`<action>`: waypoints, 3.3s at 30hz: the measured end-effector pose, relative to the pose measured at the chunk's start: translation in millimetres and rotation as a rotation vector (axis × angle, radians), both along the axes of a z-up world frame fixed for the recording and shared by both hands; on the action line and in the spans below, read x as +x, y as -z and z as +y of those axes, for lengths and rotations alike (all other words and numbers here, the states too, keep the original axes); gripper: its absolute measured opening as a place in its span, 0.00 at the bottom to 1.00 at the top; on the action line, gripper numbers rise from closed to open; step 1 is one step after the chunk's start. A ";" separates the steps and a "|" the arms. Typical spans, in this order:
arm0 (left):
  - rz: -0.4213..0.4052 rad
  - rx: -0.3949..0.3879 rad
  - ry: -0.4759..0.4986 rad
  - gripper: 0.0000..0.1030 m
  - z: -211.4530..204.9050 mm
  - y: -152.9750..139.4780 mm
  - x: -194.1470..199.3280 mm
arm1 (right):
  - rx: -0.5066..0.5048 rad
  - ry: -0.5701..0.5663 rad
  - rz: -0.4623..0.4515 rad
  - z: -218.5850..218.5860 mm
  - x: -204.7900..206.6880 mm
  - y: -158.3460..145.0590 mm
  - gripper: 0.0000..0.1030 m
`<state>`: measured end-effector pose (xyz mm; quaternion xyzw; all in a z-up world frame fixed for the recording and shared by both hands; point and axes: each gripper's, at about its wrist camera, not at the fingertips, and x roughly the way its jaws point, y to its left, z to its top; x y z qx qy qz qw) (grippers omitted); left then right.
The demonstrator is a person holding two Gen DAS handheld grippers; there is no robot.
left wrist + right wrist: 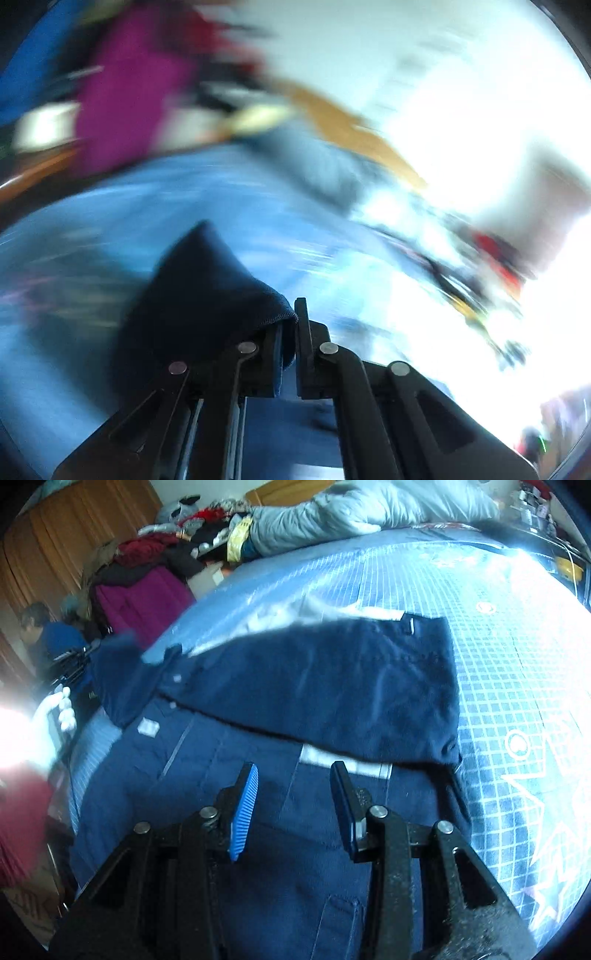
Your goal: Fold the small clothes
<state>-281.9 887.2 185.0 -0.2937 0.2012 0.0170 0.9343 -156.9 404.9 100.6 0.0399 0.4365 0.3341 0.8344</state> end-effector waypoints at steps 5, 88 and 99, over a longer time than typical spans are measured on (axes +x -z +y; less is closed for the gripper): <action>0.065 -0.060 0.383 0.40 -147.4 33.0 45.4 | 0.066 -0.002 0.039 -5.4 5.5 -0.7 0.40; 0.169 -0.272 -0.190 0.61 -23.4 161.9 -66.6 | 0.181 0.016 0.183 -13.0 114.0 4.8 0.04; 0.215 -0.172 -0.166 0.63 -29.6 128.6 -71.8 | 0.037 -0.075 0.008 12.5 98.4 -9.2 0.09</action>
